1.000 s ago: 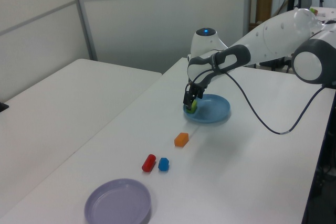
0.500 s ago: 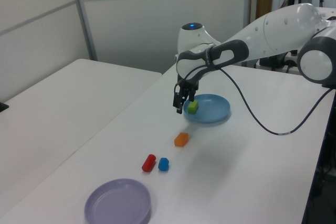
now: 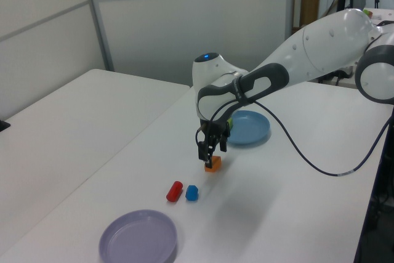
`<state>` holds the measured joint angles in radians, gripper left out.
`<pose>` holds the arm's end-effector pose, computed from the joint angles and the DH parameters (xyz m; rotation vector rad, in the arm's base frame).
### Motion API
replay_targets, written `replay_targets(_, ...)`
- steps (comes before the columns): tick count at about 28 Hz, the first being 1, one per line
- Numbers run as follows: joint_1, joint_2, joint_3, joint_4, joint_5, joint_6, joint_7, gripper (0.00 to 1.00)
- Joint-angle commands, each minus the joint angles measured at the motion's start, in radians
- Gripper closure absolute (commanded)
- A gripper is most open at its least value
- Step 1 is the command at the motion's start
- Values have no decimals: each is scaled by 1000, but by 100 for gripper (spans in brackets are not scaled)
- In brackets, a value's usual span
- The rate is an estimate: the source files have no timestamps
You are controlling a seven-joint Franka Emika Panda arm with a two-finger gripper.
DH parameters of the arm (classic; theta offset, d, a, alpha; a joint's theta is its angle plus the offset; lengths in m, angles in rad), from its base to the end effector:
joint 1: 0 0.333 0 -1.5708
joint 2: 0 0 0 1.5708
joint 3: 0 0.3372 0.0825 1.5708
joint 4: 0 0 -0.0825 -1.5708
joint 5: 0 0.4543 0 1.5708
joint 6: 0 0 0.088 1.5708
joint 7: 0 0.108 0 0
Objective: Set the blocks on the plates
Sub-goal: 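Move the gripper to the orange block and grasp it, then carry the orange block onto the light blue plate and release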
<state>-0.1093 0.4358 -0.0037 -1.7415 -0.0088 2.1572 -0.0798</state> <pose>0.7186 -0.0817 0.3029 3.1343 -0.0438 -0.0327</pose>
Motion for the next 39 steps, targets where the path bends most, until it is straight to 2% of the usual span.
replay_targets(1,11,6,-12,-24,-13,16,17,17)
replay_targets(4,13,12,-12,-23,-16,35,17,39)
replay_targets(5,13,14,-12,-23,-16,49,17,51)
replay_targets(6,13,14,-12,-23,-16,53,17,55)
replay_targets(13,14,21,-12,-18,-16,78,17,60)
replay_targets(14,14,21,-12,-18,-16,79,17,64)
replay_targets(15,14,20,-12,-16,-16,79,15,73)
replay_targets(17,13,17,-12,-7,-16,78,14,78)
replay_targets(25,-15,-26,-25,39,-13,64,15,78)
replay_targets(31,-104,-28,-27,66,-11,73,3,77)
replay_targets(32,-133,-23,-27,68,-13,78,-1,77)
replay_targets(39,-225,32,-27,83,-2,81,-116,76)
